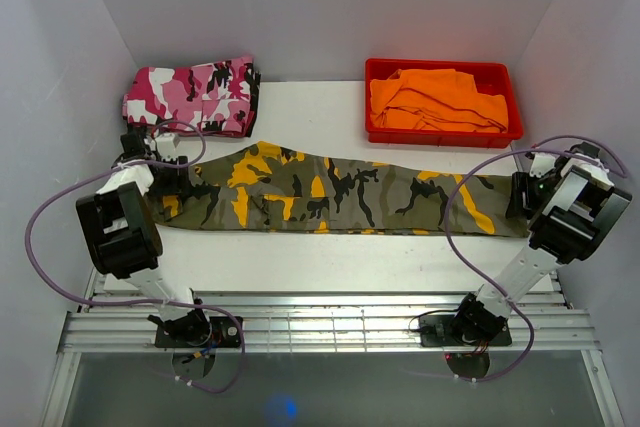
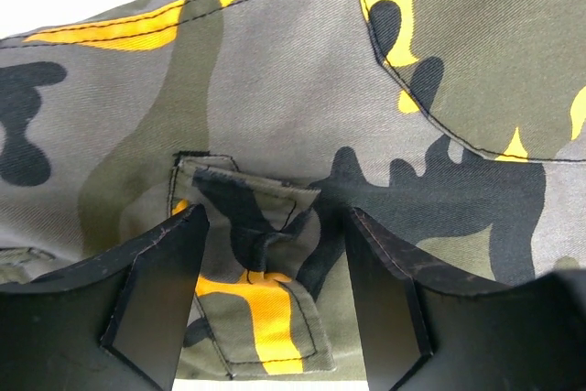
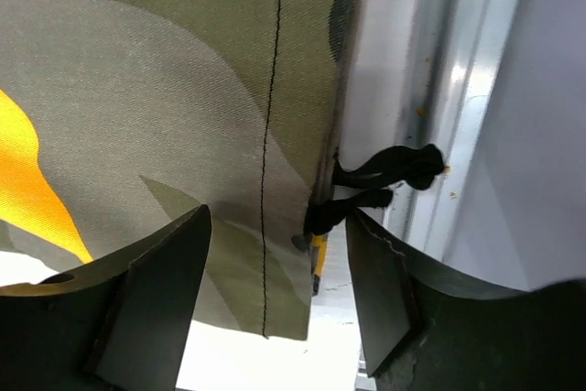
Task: Fold and stack the trousers
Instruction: Fold the trousers
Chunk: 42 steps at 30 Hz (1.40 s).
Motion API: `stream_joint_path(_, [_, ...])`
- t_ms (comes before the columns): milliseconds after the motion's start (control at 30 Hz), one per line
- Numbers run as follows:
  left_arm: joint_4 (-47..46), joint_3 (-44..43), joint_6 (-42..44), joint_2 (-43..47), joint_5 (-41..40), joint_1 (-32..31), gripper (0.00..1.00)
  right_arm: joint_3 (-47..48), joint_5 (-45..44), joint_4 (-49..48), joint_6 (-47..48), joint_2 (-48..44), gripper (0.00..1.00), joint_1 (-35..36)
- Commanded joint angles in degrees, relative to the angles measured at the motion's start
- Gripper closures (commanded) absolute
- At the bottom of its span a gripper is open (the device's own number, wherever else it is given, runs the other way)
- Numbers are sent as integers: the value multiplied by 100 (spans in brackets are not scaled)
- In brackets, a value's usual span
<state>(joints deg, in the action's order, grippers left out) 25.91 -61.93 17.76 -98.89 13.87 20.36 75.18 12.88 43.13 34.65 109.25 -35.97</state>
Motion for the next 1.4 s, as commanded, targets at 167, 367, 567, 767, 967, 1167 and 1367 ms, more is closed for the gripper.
stream_joint_path(167, [204, -100, -115, 423, -51, 29, 27, -65, 873, 1, -293, 369, 64, -77])
stream_joint_path(367, [336, -161, -115, 634, 247, 29, 25, 243, 1418, 449, -108, -158, 92, -77])
stream_joint_path(567, [467, -249, -202, 766, 345, 29, 25, 980, 2401, 1371, 23, -808, 92, -77])
stream_joint_path(767, [467, -153, -361, 1030, 573, 29, 23, 1078, 3448, 1373, -380, -1450, 92, 500])
stream_joint_path(967, [564, -170, -563, 1082, 828, 29, 13, 473, 4002, 417, -1556, -1898, 92, 2001])
stream_joint_path(1167, [731, -170, -721, 1240, 1214, 73, 2, 68, 3924, -1394, -3005, -1978, 92, 3593])
stream_joint_path(1367, [731, -47, -897, 1416, 1399, 117, 2, 76, 3783, -2344, -3685, -1372, 92, 5044])
